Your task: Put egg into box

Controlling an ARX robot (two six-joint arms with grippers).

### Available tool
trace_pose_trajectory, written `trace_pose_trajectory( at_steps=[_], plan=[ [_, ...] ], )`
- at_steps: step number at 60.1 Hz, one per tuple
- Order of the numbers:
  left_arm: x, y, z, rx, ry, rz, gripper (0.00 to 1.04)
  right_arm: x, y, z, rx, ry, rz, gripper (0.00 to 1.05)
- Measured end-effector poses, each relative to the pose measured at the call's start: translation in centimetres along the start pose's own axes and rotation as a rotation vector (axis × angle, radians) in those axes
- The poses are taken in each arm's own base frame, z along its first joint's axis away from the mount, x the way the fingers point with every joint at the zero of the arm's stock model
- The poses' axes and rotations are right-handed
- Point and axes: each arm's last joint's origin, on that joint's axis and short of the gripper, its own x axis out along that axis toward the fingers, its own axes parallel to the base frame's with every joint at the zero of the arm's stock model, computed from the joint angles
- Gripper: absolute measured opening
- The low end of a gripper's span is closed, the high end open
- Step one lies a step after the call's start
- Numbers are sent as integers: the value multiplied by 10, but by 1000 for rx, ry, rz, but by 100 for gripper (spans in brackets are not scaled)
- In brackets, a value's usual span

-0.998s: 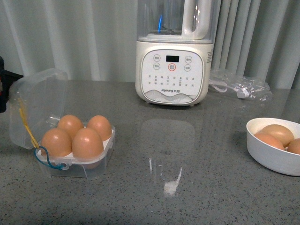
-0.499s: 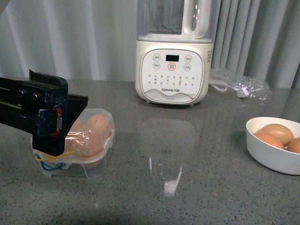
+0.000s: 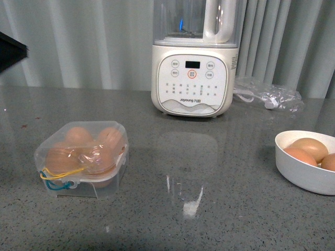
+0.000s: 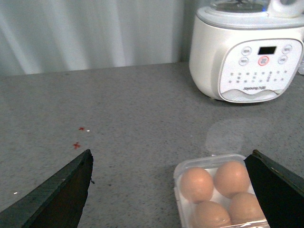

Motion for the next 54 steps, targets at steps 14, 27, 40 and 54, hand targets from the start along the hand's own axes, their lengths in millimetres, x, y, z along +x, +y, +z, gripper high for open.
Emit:
trace_pose_trajectory(
  at_steps=[14,27,40,54],
  plan=[
    [-52,24,16,3,-9,88,98,0,0,0,0,0,0,98],
    [-105,40,-2,-18,39,160,98,0,0,0,0,0,0,98],
    [-119,38,-25,-36,-15,150,85,0,0,0,0,0,0,98],
    [-116,22,-64,-81,-39,134,42,0,0,0,0,0,0,98]
  ],
)
